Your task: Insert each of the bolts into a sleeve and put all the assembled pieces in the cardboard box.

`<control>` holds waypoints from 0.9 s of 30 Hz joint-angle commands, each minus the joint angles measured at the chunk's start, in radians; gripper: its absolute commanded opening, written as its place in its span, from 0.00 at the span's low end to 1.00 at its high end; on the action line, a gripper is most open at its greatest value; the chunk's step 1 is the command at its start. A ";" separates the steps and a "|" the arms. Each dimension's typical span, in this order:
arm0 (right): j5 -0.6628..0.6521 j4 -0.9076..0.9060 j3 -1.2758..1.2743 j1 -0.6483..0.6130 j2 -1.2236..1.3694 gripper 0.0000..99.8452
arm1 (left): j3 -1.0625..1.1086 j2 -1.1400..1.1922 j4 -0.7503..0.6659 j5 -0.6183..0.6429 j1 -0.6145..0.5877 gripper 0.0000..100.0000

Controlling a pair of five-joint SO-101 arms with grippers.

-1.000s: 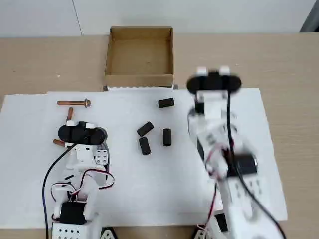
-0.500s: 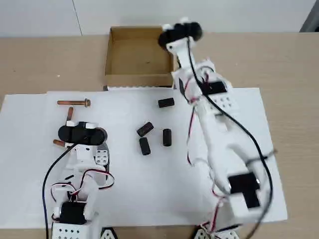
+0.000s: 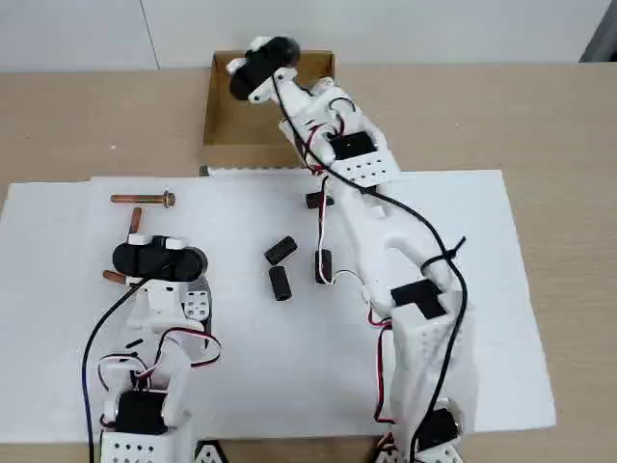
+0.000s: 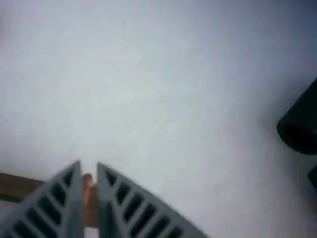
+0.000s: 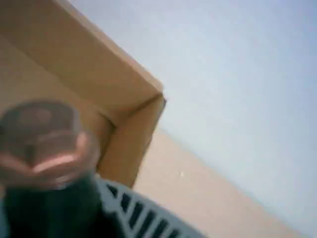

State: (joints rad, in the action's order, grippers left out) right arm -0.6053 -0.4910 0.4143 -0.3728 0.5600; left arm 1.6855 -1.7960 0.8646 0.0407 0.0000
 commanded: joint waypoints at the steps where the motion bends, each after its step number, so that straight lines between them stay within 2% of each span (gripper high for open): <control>1: -0.063 0.084 0.072 -0.005 0.012 0.02 | -0.004 -0.011 0.005 -0.002 0.002 0.01; 5: -0.074 0.102 0.074 0.001 0.045 0.16 | -0.004 -0.011 0.005 -0.002 0.002 0.01; 7: -0.072 0.099 0.074 0.001 0.047 0.19 | -0.004 -0.011 0.005 -0.002 0.002 0.01; 17: -0.072 0.099 0.074 -0.001 0.042 0.11 | -0.004 -0.011 0.006 0.000 0.000 0.01; 19: -0.072 0.093 0.074 0.001 0.033 0.06 | -0.004 -0.011 0.006 0.000 0.000 0.01; 21: -0.072 0.044 0.074 -0.002 -0.012 0.00 | -0.004 -0.011 0.006 0.000 0.000 0.01; 25: -0.063 -0.107 0.074 -0.005 -0.079 0.00 | -0.004 -0.011 0.006 0.000 0.000 0.01; 27: -0.003 -0.171 0.074 0.001 -0.110 0.00 | -0.004 -0.011 0.006 0.000 0.000 0.01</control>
State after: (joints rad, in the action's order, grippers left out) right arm -0.6636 -0.5846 0.4388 -0.3728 0.5585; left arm 1.6855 -1.7960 0.8646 0.0391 0.0000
